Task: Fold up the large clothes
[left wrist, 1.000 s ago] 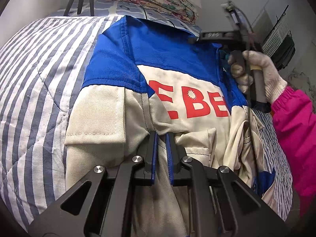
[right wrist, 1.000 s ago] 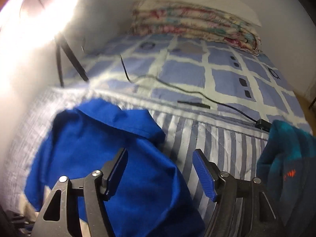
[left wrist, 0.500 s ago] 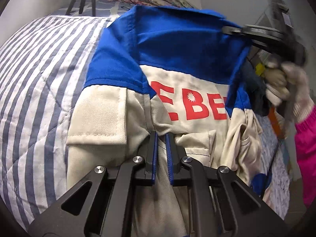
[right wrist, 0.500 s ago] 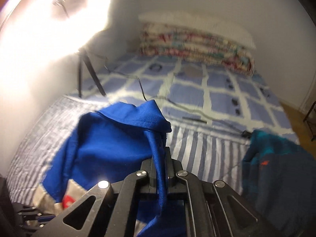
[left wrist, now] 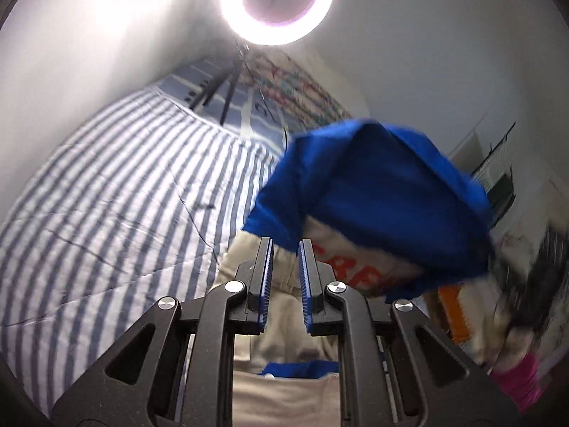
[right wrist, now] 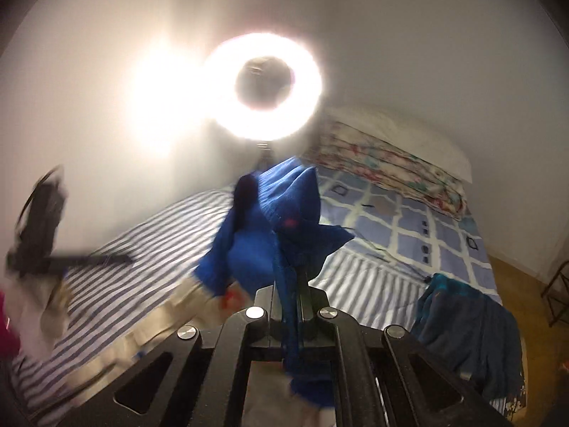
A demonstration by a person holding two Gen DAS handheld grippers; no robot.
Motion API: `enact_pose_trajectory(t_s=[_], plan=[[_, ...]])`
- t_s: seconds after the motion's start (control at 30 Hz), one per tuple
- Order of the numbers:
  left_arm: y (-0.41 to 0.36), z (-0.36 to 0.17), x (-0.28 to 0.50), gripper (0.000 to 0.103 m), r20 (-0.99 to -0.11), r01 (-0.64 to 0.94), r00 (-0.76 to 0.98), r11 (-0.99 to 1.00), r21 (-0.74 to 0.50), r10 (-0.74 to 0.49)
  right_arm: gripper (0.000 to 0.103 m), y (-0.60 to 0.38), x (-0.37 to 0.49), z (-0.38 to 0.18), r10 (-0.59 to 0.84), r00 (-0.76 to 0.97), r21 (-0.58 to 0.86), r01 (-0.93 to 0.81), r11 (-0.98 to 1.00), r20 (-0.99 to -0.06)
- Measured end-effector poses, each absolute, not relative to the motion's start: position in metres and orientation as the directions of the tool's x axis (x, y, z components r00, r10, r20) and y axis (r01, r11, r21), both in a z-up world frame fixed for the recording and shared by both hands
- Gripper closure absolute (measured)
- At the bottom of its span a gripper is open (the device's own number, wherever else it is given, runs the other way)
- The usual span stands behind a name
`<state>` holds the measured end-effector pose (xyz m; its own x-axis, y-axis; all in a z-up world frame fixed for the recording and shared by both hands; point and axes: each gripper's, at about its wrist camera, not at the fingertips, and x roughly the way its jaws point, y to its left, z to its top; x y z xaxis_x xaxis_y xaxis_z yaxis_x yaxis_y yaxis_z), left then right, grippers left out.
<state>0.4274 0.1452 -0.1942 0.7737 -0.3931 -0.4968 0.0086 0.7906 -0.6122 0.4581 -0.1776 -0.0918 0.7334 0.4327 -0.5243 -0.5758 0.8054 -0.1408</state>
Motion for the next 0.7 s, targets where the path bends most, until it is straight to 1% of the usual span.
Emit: enact_pose_trajectory(t_s=[0.03,0.1,0.17,0.3,0.37,0.43,0.5,0.6,0.7], plan=[[0.15,-0.188,0.423,0.091,-0.487,0.007,0.778,0.78,-0.626,-0.397,0.103,-0.177,0.433,-0.093,0.434,0.736,-0.173,-0.588,0.79,-0.52],[0.157,-0.178,0.414,0.09,-0.479,0.003,0.782,0.77,-0.638,-0.4,0.103,-0.178,0.398,-0.096,0.438,0.734,-0.193,-0.6,0.776,-0.519],[0.163,-0.171,0.404,0.081,-0.468,0.0,0.785,0.755,-0.656,-0.406,0.103,-0.181,0.371,-0.098,0.444,0.73,-0.203,-0.611,0.765,-0.52],[0.17,-0.164,0.384,0.071,-0.449,-0.006,0.78,0.713,-0.701,-0.435,0.103,-0.193,0.318,-0.112,0.424,0.736,-0.224,-0.602,0.766,-0.528],[0.173,-0.167,0.372,0.056,-0.441,-0.02,0.778,0.683,-0.73,-0.448,0.103,-0.196,0.296,-0.124,0.418,0.725,-0.219,-0.606,0.764,-0.548],[0.178,-0.175,0.36,0.053,-0.428,-0.04,0.777,0.643,-0.765,-0.461,0.103,-0.198,0.275,-0.143,0.388,0.728,-0.253,-0.601,0.759,-0.565],[0.183,-0.187,0.349,0.053,-0.438,-0.071,0.765,0.614,-0.786,-0.472,0.103,-0.203,0.262,-0.161,0.387,0.708,-0.229,-0.607,0.761,-0.591],[0.191,-0.21,0.334,0.053,-0.462,-0.128,0.743,0.576,-0.808,-0.484,0.103,-0.213,0.244,-0.187,0.379,0.683,-0.183,-0.599,0.779,-0.624],[0.191,-0.236,0.324,0.053,-0.499,-0.177,0.7,0.553,-0.814,-0.511,0.103,-0.218,0.223,-0.205,0.363,0.669,-0.189,-0.604,0.775,-0.649]])
